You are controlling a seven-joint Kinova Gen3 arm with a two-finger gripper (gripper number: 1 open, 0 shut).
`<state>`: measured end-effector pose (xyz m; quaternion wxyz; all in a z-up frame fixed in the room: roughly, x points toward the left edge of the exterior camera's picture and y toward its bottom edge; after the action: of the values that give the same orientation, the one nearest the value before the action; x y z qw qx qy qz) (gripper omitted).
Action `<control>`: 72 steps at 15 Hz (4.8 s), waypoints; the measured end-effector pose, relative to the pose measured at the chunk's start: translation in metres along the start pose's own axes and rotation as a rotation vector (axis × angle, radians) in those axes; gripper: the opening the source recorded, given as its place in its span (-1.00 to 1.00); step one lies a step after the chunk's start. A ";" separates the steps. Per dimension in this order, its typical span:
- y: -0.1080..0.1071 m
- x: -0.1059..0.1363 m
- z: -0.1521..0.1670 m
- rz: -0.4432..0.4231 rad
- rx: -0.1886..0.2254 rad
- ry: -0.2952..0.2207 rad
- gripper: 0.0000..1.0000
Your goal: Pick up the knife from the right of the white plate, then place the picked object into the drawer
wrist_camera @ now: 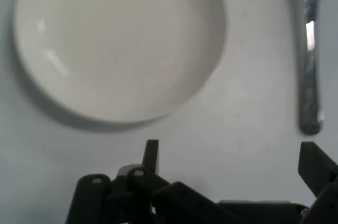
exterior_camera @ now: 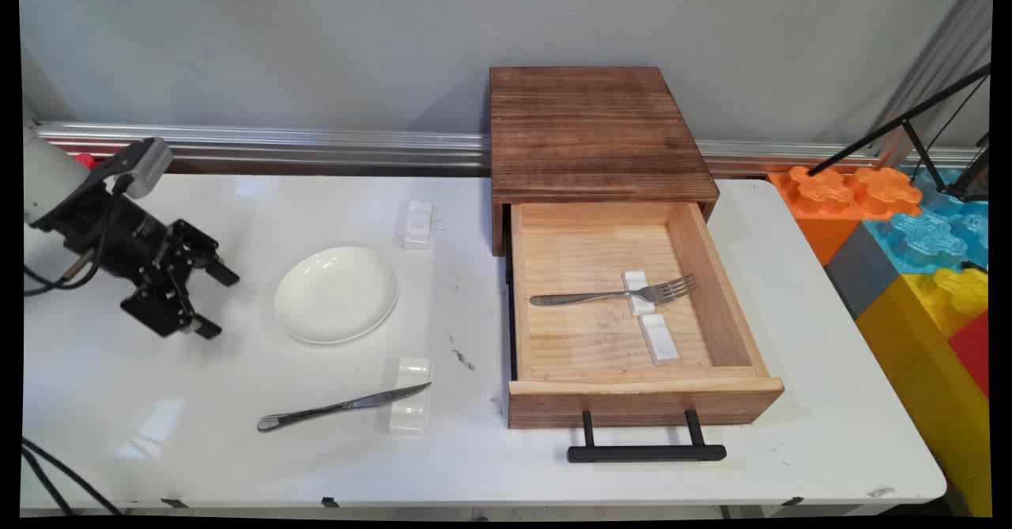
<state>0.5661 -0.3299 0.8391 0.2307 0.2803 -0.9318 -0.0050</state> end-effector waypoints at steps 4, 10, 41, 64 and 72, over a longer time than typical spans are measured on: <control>0.026 0.002 0.015 -0.021 -0.045 0.043 1.00; 0.058 0.014 0.045 -0.038 -0.056 0.083 1.00; 0.099 0.039 0.136 0.039 -0.009 0.059 -1.00; 0.073 0.122 0.053 0.124 -0.017 0.189 -1.00; 0.073 0.197 0.041 0.120 0.032 0.243 -1.00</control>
<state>0.3654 -0.3765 0.8972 0.3375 0.2261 -0.9120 0.0577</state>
